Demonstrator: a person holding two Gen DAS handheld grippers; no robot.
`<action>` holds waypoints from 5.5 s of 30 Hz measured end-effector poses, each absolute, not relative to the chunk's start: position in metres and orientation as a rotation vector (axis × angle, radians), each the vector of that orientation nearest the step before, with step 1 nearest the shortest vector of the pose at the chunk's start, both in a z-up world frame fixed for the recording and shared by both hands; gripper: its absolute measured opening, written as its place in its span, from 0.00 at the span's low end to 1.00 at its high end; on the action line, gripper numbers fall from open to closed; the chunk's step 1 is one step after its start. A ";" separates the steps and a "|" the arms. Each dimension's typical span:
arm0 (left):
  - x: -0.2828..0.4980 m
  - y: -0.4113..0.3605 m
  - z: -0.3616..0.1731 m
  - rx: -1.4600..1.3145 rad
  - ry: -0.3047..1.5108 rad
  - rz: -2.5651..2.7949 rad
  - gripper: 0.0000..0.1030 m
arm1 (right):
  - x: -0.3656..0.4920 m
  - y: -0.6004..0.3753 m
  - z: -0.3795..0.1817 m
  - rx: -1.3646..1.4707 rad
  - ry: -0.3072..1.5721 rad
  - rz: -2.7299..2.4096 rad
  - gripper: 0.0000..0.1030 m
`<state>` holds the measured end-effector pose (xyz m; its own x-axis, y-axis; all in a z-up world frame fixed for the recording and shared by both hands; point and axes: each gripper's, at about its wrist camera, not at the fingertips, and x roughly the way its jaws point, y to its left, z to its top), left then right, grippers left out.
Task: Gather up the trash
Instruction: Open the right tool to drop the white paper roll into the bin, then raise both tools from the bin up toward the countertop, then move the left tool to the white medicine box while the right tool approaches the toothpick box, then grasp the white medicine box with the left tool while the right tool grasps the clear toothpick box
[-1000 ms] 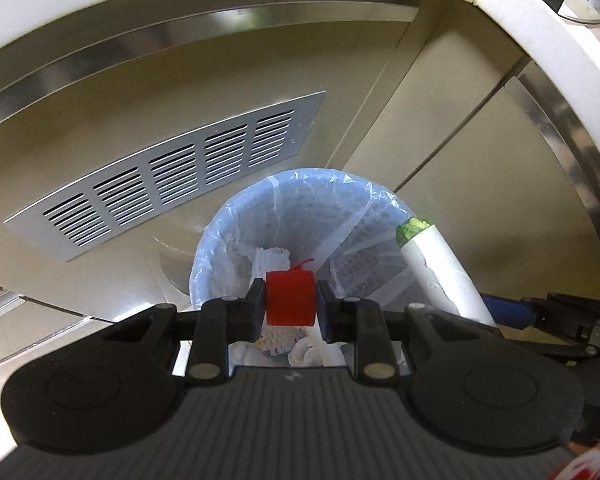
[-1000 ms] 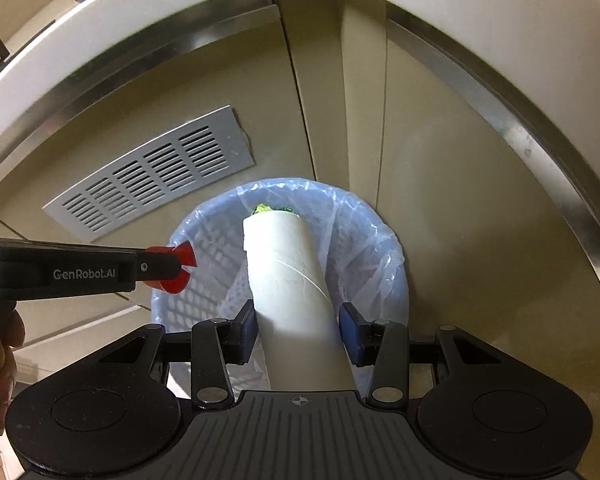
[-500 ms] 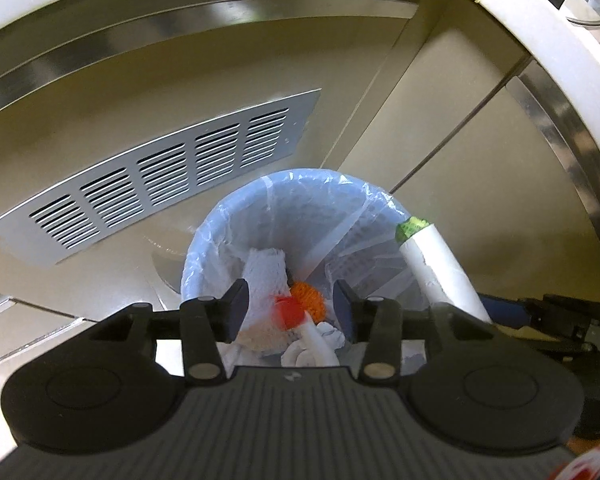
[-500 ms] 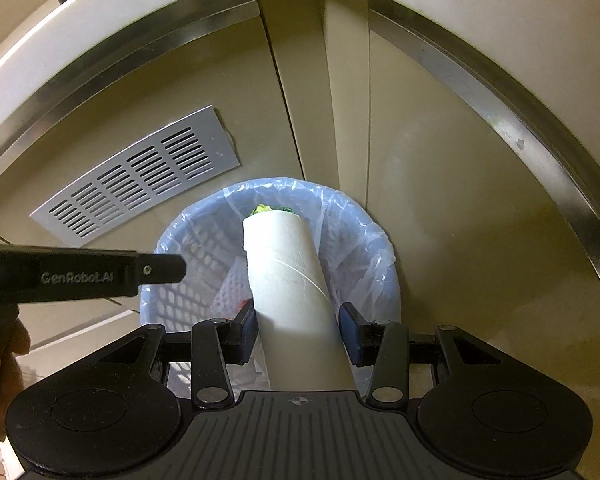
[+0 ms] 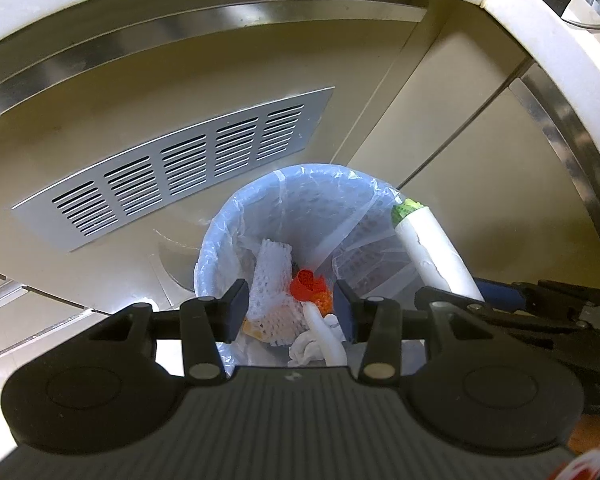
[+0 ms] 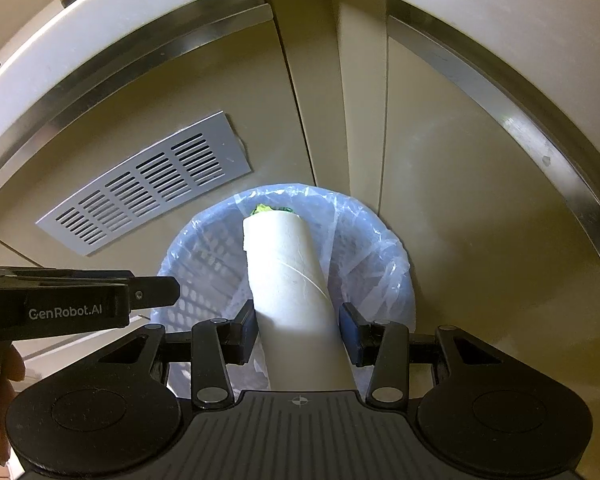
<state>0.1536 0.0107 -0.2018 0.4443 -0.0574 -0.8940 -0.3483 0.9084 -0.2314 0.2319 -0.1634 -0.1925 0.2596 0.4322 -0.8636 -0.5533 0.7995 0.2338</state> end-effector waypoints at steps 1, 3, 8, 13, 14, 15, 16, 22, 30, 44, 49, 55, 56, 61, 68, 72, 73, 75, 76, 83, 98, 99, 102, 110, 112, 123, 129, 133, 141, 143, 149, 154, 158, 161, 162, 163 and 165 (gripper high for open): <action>0.153 0.011 -0.201 -0.415 1.103 0.187 0.41 | 0.232 -0.163 -0.192 -0.124 1.125 0.669 0.42; 0.153 0.011 -0.201 -0.415 1.102 0.188 0.41 | 0.231 -0.161 -0.192 -0.124 1.125 0.668 0.42; 0.153 0.011 -0.200 -0.418 1.102 0.188 0.41 | 0.231 -0.161 -0.194 -0.117 1.129 0.666 0.42; 0.153 0.011 -0.200 -0.418 1.101 0.190 0.41 | 0.234 -0.161 -0.197 -0.107 1.132 0.667 0.43; 0.152 0.012 -0.200 -0.419 1.101 0.190 0.41 | 0.235 -0.160 -0.199 -0.105 1.132 0.667 0.42; 0.152 0.012 -0.201 -0.419 1.101 0.190 0.41 | 0.235 -0.160 -0.199 -0.103 1.132 0.666 0.43; 0.152 0.012 -0.201 -0.418 1.101 0.191 0.41 | 0.236 -0.160 -0.199 -0.099 1.132 0.665 0.43; 0.150 0.016 -0.198 -0.414 1.092 0.198 0.41 | 0.242 -0.160 -0.204 -0.051 1.129 0.675 0.43; 0.145 0.023 -0.196 -0.421 1.088 0.210 0.41 | 0.238 -0.167 -0.209 -0.033 1.144 0.662 0.44; 0.122 0.011 -0.155 -0.414 1.025 0.158 0.41 | 0.195 -0.174 -0.158 -0.062 1.103 0.634 0.44; 0.113 0.009 -0.124 -0.388 0.976 0.117 0.41 | 0.185 -0.177 -0.119 -0.074 1.037 0.617 0.44; 0.105 0.007 -0.083 -0.354 0.905 0.062 0.41 | 0.177 -0.179 -0.073 -0.063 0.960 0.595 0.44; 0.104 0.007 -0.077 -0.349 0.893 0.055 0.41 | 0.176 -0.180 -0.067 -0.060 0.949 0.592 0.44; 0.101 0.007 -0.051 -0.327 0.834 0.029 0.41 | 0.170 -0.179 -0.038 -0.047 0.890 0.578 0.44; 0.102 0.015 -0.022 -0.309 0.767 0.009 0.41 | 0.170 -0.179 -0.014 -0.023 0.816 0.551 0.45; 0.108 0.021 -0.007 -0.293 0.730 -0.003 0.41 | 0.174 -0.185 0.003 0.005 0.768 0.518 0.46; 0.109 0.023 -0.003 -0.290 0.720 -0.006 0.41 | 0.175 -0.187 0.007 0.008 0.756 0.508 0.47; 0.112 0.026 0.003 -0.284 0.704 -0.012 0.41 | 0.178 -0.190 0.013 0.017 0.733 0.487 0.52; 0.115 0.027 0.006 -0.282 0.698 -0.015 0.41 | 0.179 -0.193 0.016 0.021 0.723 0.477 0.56; 0.143 0.030 0.021 -0.254 0.665 -0.044 0.42 | 0.190 -0.210 0.031 0.028 0.665 0.434 0.66; 0.284 0.012 0.011 -0.214 0.696 -0.010 0.58 | 0.342 -0.232 0.018 0.050 0.671 0.488 0.68; 0.298 0.010 0.009 -0.204 0.696 -0.014 0.61 | 0.355 -0.233 0.016 0.057 0.670 0.494 0.68; 0.341 0.009 0.000 -0.181 0.710 -0.012 0.63 | 0.394 -0.238 0.006 0.063 0.689 0.498 0.68; 0.432 -0.008 -0.030 -0.032 0.749 -0.174 0.73 | 0.463 -0.253 -0.016 0.098 0.722 0.493 0.68; 0.446 -0.015 -0.035 0.027 0.756 -0.220 0.81 | 0.471 -0.257 -0.020 0.102 0.729 0.487 0.68; 0.499 -0.029 -0.052 0.208 0.783 -0.347 0.84 | 0.487 -0.270 -0.034 0.123 0.769 0.462 0.68; 0.508 -0.031 -0.053 0.244 0.776 -0.389 0.86 | 0.485 -0.271 -0.034 0.129 0.772 0.453 0.68; 0.510 -0.033 -0.056 0.221 0.794 -0.413 0.82 | 0.484 -0.274 -0.037 0.128 0.783 0.445 0.68; 0.485 -0.046 -0.048 0.223 0.847 -0.414 0.79 | 0.486 -0.276 -0.037 0.143 0.781 0.436 0.68; 0.474 -0.049 -0.045 0.222 0.865 -0.396 0.79 | 0.485 -0.276 -0.036 0.148 0.774 0.437 0.68; 0.448 -0.056 -0.042 0.253 0.853 -0.437 0.81 | 0.483 -0.283 -0.034 0.164 0.765 0.426 0.68; 0.461 -0.067 -0.042 0.317 0.834 -0.509 0.84 | 0.478 -0.291 -0.032 0.175 0.752 0.415 0.68; 0.474 -0.082 -0.047 0.351 0.834 -0.547 0.83 | 0.475 -0.300 -0.032 0.183 0.754 0.397 0.68; 0.481 -0.089 -0.052 0.351 0.863 -0.550 0.76 | 0.472 -0.307 -0.033 0.187 0.755 0.381 0.68; 0.480 -0.090 -0.052 0.348 0.865 -0.546 0.75 | 0.471 -0.309 -0.033 0.189 0.755 0.377 0.68; 0.479 -0.090 -0.052 0.343 0.866 -0.539 0.74 | 0.470 -0.310 -0.033 0.190 0.755 0.373 0.68; 0.473 -0.090 -0.052 0.337 0.874 -0.522 0.73 | 0.469 -0.311 -0.033 0.193 0.757 0.370 0.68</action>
